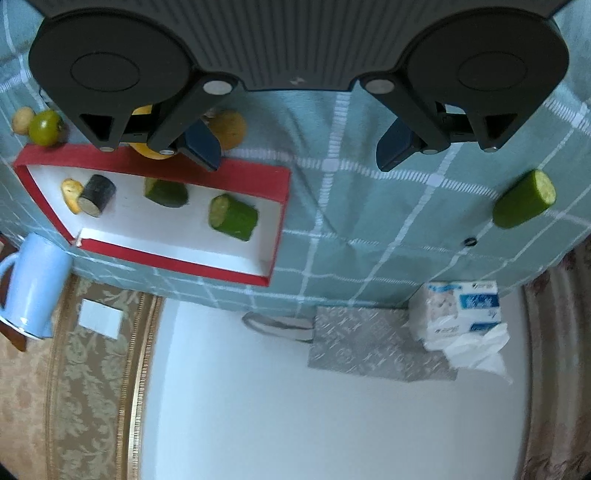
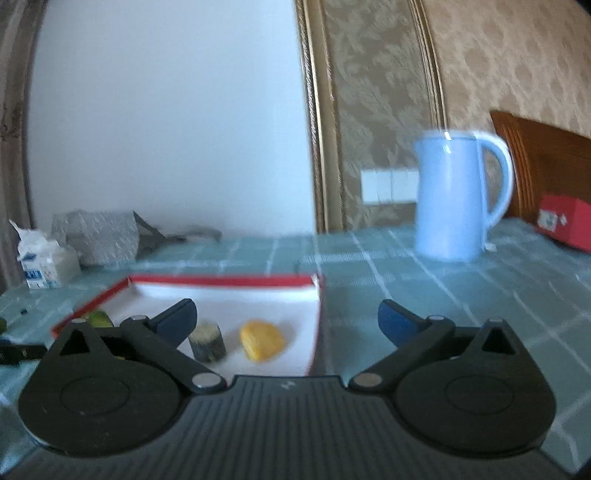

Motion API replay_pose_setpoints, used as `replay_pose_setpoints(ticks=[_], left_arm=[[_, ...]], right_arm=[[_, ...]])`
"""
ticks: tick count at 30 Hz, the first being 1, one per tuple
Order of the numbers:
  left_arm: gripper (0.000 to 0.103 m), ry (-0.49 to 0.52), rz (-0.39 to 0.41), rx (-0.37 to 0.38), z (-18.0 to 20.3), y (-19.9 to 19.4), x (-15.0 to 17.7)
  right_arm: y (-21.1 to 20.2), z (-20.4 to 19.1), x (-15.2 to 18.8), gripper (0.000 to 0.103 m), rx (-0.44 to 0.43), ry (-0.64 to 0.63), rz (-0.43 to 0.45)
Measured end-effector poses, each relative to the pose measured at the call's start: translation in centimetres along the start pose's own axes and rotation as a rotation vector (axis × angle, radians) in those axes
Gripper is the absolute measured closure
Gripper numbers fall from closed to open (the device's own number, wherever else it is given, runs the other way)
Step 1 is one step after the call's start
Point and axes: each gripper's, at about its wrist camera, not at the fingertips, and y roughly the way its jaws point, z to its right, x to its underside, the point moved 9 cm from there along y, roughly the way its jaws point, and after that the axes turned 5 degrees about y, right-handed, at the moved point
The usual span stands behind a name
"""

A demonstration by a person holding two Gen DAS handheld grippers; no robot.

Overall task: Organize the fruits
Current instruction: 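Withdraw both open tools from the tray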

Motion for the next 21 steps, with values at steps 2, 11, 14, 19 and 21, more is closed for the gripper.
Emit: replay_pose_setpoints(ticks=[2,11,14,19,21], left_arm=[[0.011,0.03,0.008,-0.003,0.5,-0.1,0.0],[0.011,0.151,-0.021,-0.027,2.2,0.6,0.8],[0.011,0.188,-0.033,-0.037,2.7,0.9,1.1],[0.01,0.222,-0.072,-0.017,3.5,1.7,1.6],[0.006,0.202,-0.079,-0.018,3.2,1.9,1.6]], right_arm=[[0.4,0.6,0.8,0.0,-0.005,0.033,-0.05],[-0.1,0.2,1.4,0.0,-0.021,0.046,-0.056],[-0.2,-0.3,1.6,0.0,-0.034,0.036,-0.068],[0.1,-1.1,2.3,0.0,-0.048,0.012,-0.108],[0.0,-1.4,2.4,0.0,-0.048,-0.006,-0.109]])
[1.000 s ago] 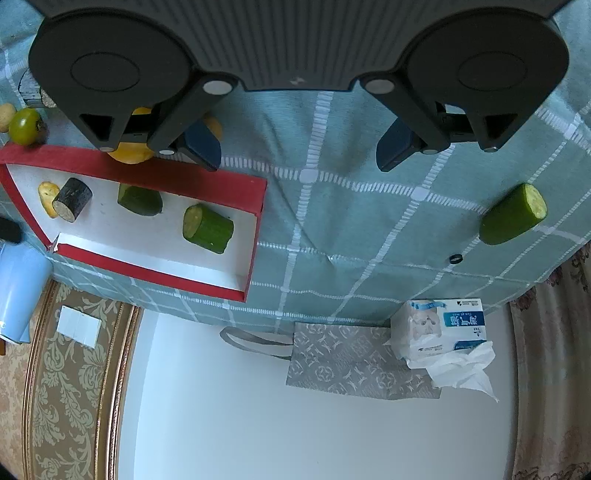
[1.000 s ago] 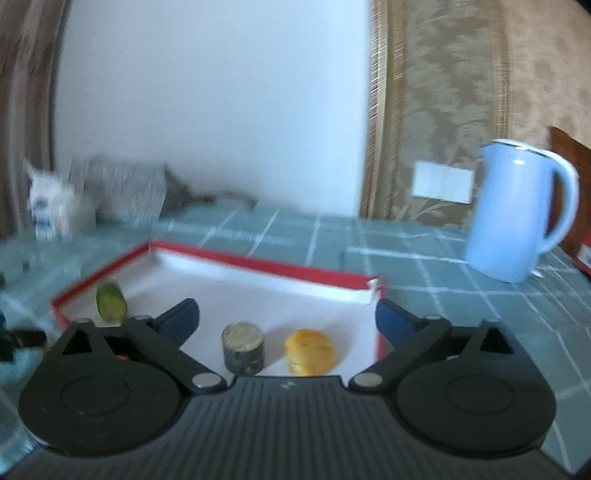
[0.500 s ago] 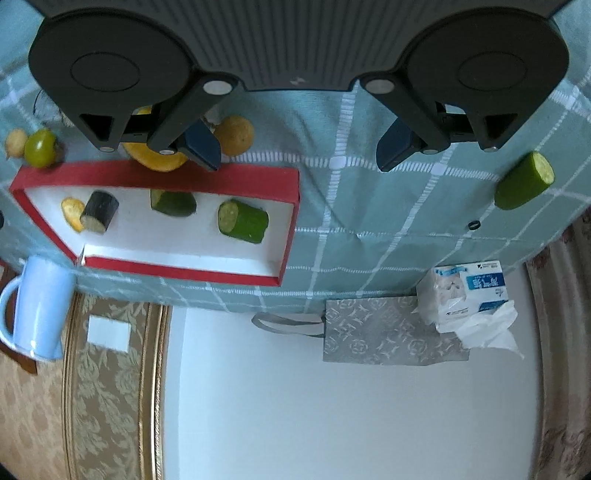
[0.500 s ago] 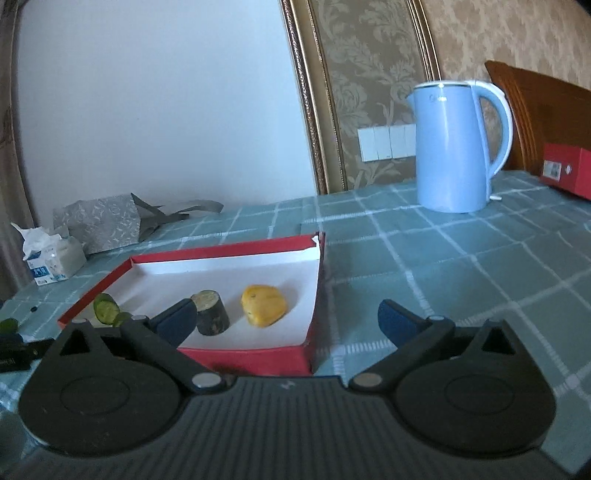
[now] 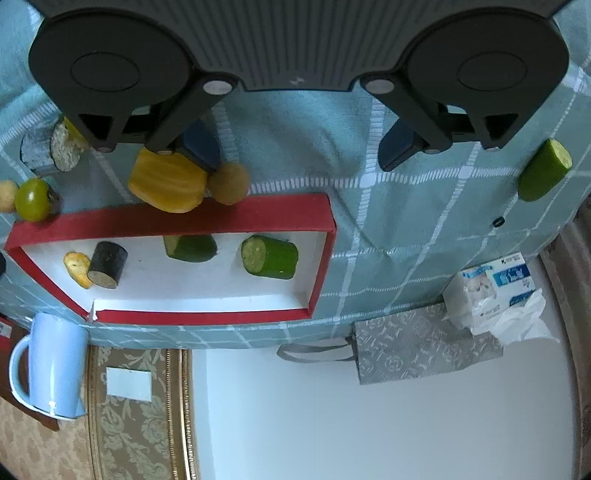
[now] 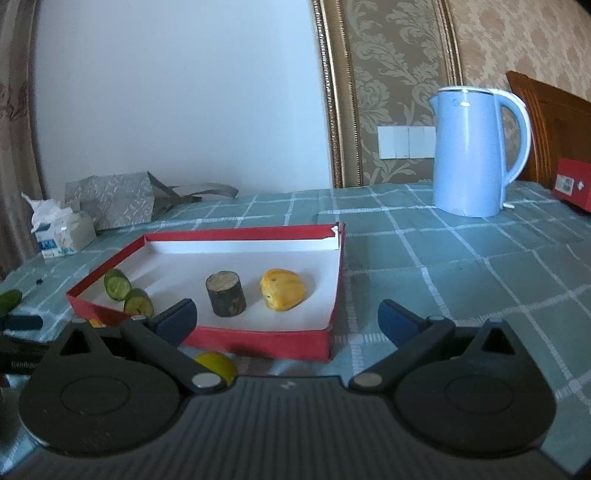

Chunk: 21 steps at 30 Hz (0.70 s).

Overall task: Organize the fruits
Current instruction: 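Withdraw both open tools from the tray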

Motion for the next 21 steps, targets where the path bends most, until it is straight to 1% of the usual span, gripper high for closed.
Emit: replay_pose_setpoints(ticks=[1,4,8,12,15,18,21], left_arm=[[0.004,-0.014,-0.004,0.003,-0.2,0.2,0.0],[0.004,-0.045,-0.014,0.02,-0.4,0.6,0.0],[0.004,-0.031,-0.013,0.012,-0.1,1.0,-0.4],[0.004,-0.033,-0.014,0.025,0.1,1.4,-0.7],[0.004,-0.029,0.013,0.042,0.4,1.2,-1.1],[0.004,-0.016,0.025,0.038,0.5,1.2,-1.4],[0.004,-0.013,0.012,0.033,0.5,1.5,-1.4]], right_arm=[[-0.1,-0.1,0.0,0.0,0.0,-0.005,0.004],[-0.3,-0.2,-0.1,0.0,0.005,-0.014,0.013],[-0.3,0.1,-0.1,0.0,0.001,0.003,0.007],[0.0,0.0,0.1,0.0,0.005,-0.005,-0.008],[0.1,-0.1,0.1,0.0,0.009,-0.008,-0.009],[0.2,-0.1,0.2,0.0,0.004,-0.003,-0.019],[0.3,-0.1,0.3,0.0,0.002,-0.003,-0.025]])
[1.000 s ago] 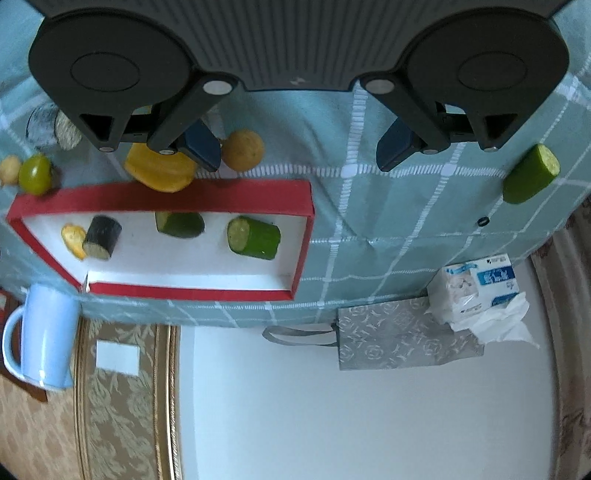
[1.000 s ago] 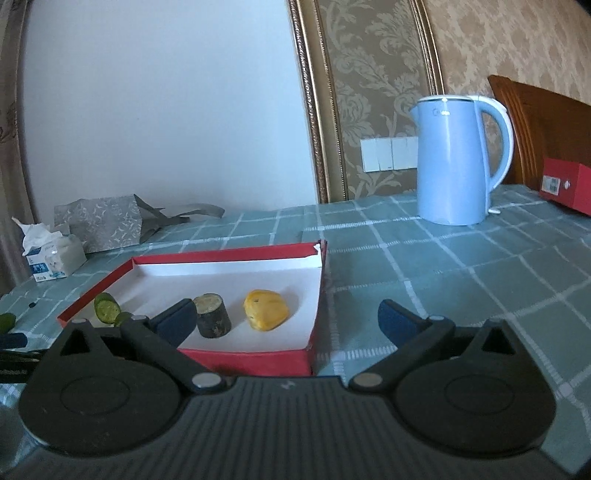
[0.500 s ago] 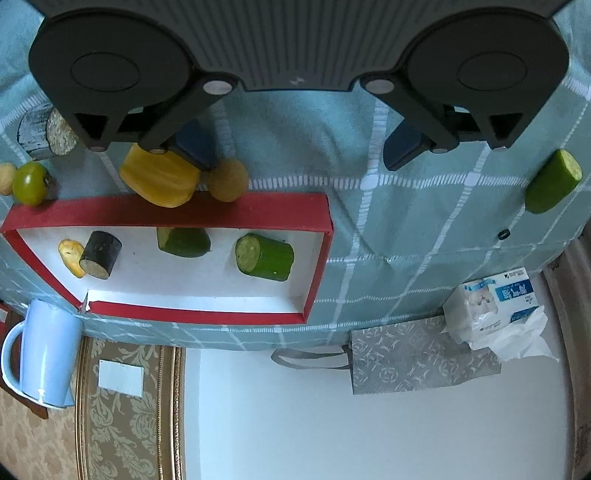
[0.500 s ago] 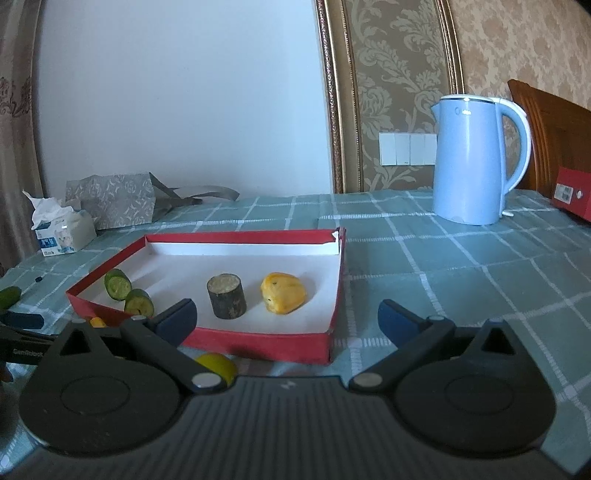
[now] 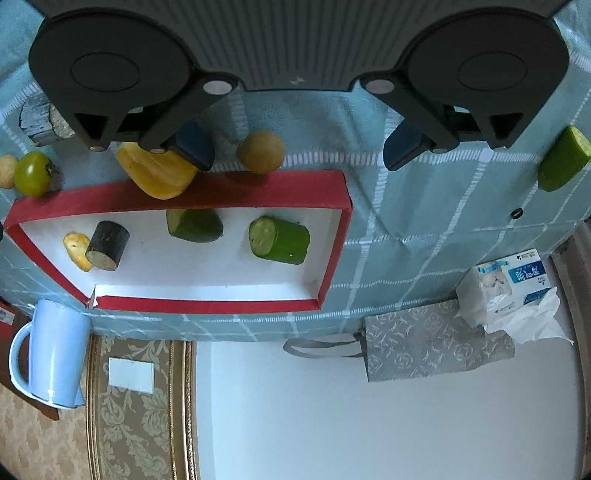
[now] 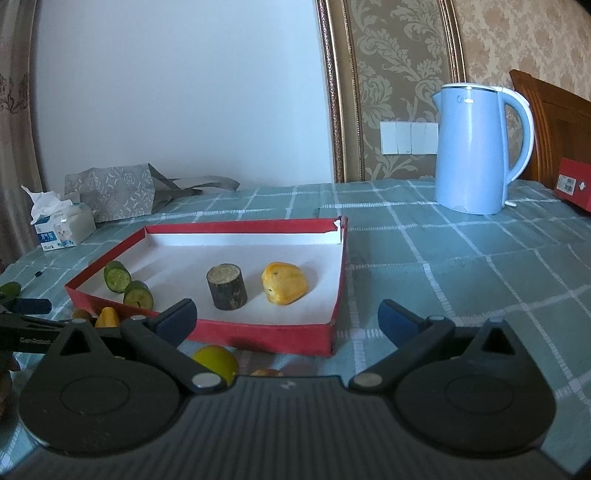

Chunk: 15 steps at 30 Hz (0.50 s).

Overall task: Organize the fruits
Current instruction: 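Withdraw both open tools from the tray, then grasp a brown round fruit with the left tool while the right tool grasps another brown fruit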

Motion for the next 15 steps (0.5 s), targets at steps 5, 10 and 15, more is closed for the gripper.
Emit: replay_pose_setpoints(ticks=[5,10,15], left_arm=[[0.004,-0.027,-0.043,-0.005,-0.3,0.9,0.2],[0.004,-0.043,-0.049,-0.005,-0.5,0.8,0.5],[0.01,-0.045,-0.044,0.004,-0.4,0.6,0.6]], right_arm=[[0.2,-0.4,0.2,0.0,-0.003,-0.02,-0.015],[-0.3,0.7,-0.3,0.0,0.049,-0.02,0.017],[-0.8,3.4,-0.1,0.0,0.058,0.075,0.015]])
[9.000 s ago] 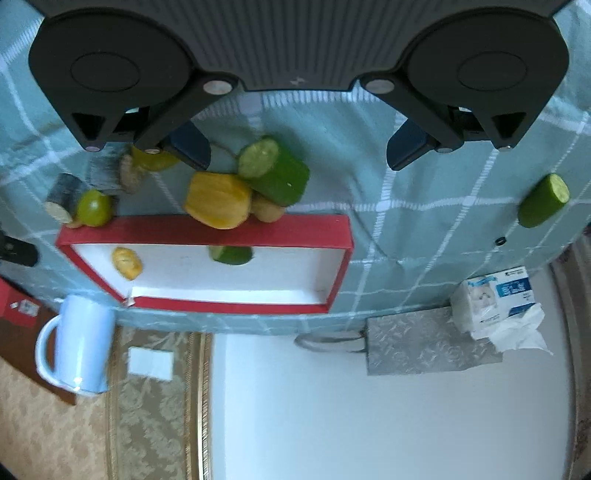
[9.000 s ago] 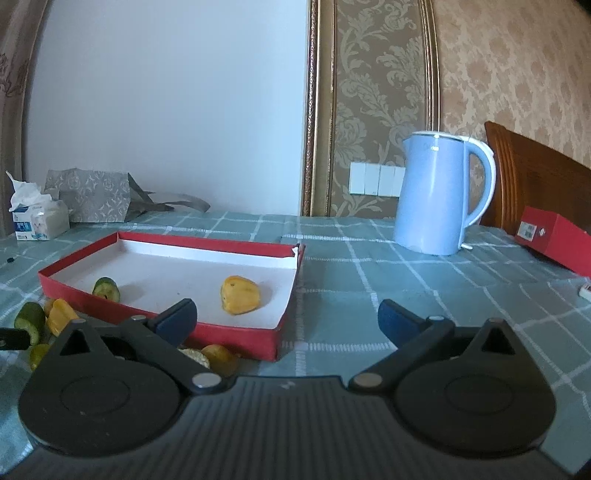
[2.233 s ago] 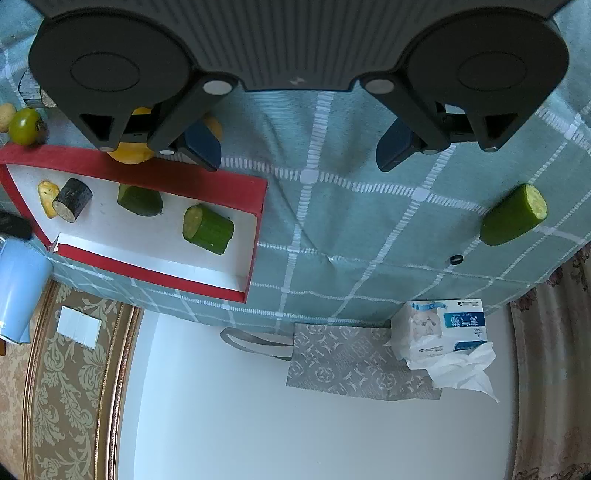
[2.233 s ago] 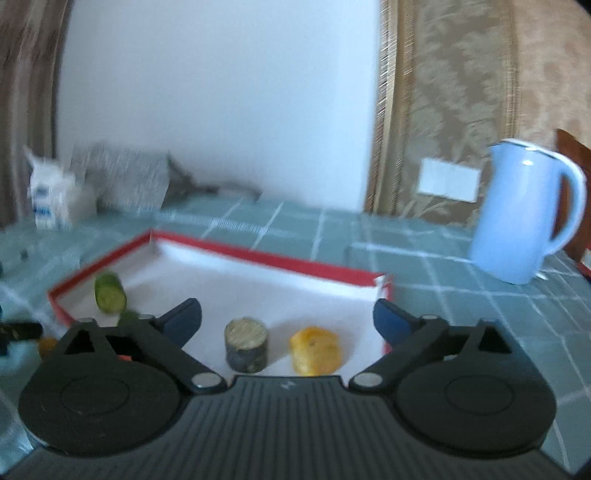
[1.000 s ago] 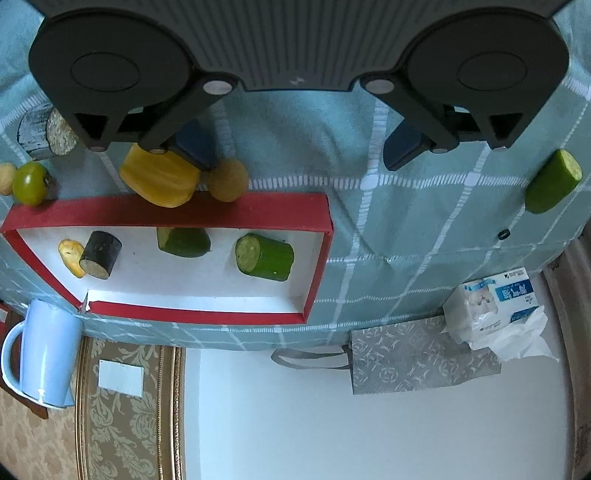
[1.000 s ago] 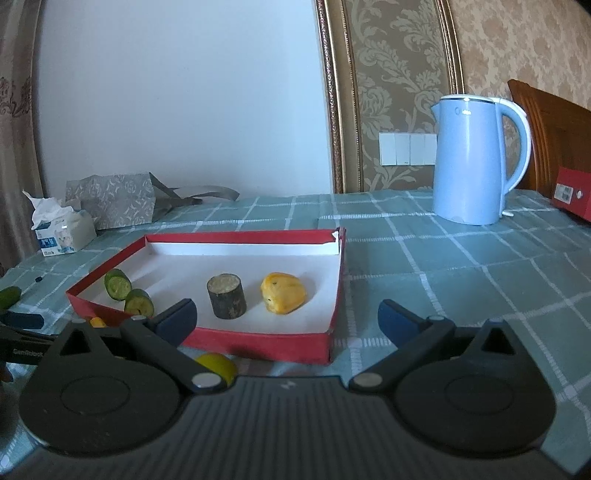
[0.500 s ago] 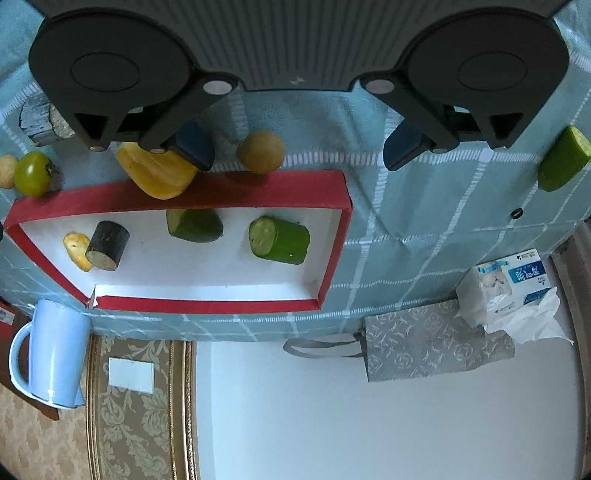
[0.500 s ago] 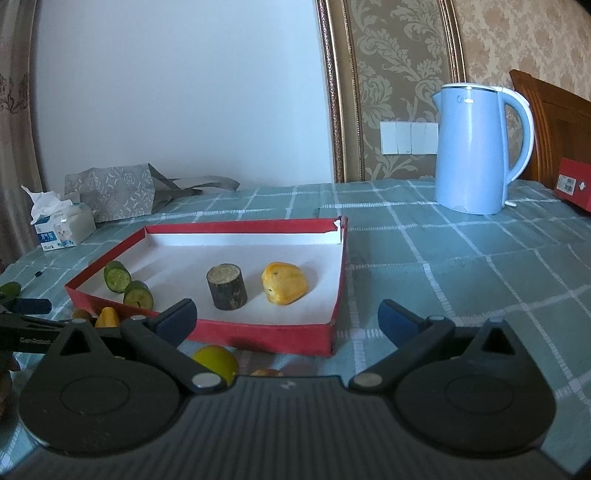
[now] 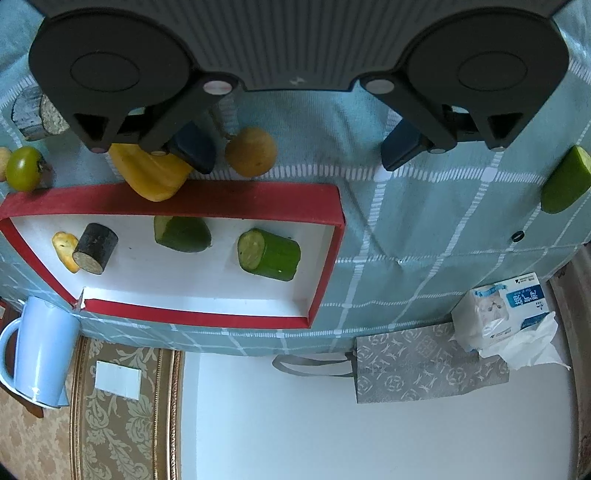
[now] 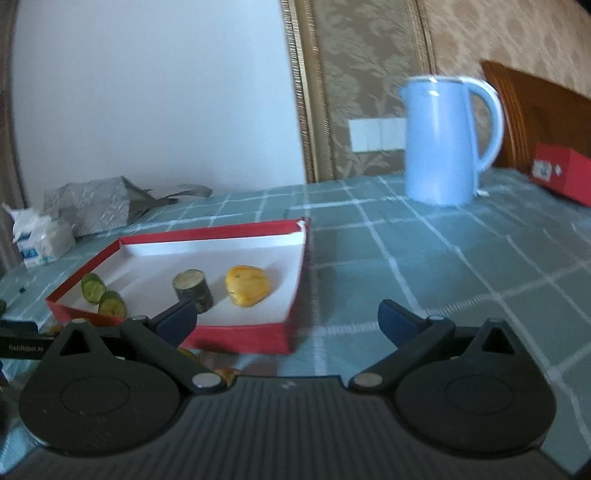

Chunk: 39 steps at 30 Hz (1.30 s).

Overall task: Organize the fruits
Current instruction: 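Grasp a brown round fruit with the left tool while the right tool grasps another brown fruit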

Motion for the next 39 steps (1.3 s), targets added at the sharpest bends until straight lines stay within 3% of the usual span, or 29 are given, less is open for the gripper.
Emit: replay_pose_setpoints(ticks=[6,8,10,12,17,24,29,33,39], left_arm=[[0.027,0.038,0.024,0.023,0.8,-0.6,-0.1],[0.037,0.047,0.032,0.032,1.0,-0.7,-0.1],[0.053,0.059,0.04,0.061,1.3,-0.9,-0.1],[0.057,0.072,0.044,0.071,1.7,-1.0,-0.1],[0.059,0.064,0.044,0.086,1.6,-1.0,-0.1],[0.059,0.065,0.044,0.085,1.6,-1.0,-0.2],[0.063,0.073,0.046,0.085,1.7,-1.0,-0.2],[0.063,0.072,0.046,0.086,1.8,-1.1,-0.2],[0.063,0.073,0.046,0.085,1.7,-1.1,-0.2]], right_arm=[[-0.5,-0.2,0.8,0.0,0.0,-0.055,0.002],[-0.8,-1.3,1.2,0.0,0.001,-0.13,0.016],[-1.1,-2.4,1.6,0.003,0.014,-0.217,0.034],[-1.4,-3.7,2.1,0.011,0.023,-0.299,0.052],[-0.8,-5.0,3.2,0.015,0.028,-0.379,0.008],[0.1,-4.0,3.3,0.018,-0.004,-0.295,-0.06],[0.5,-3.8,3.6,0.036,-0.026,-0.277,-0.091],[0.8,-4.0,3.8,0.058,-0.044,-0.279,-0.112],[1.2,-4.2,4.0,0.063,-0.049,-0.29,-0.136]])
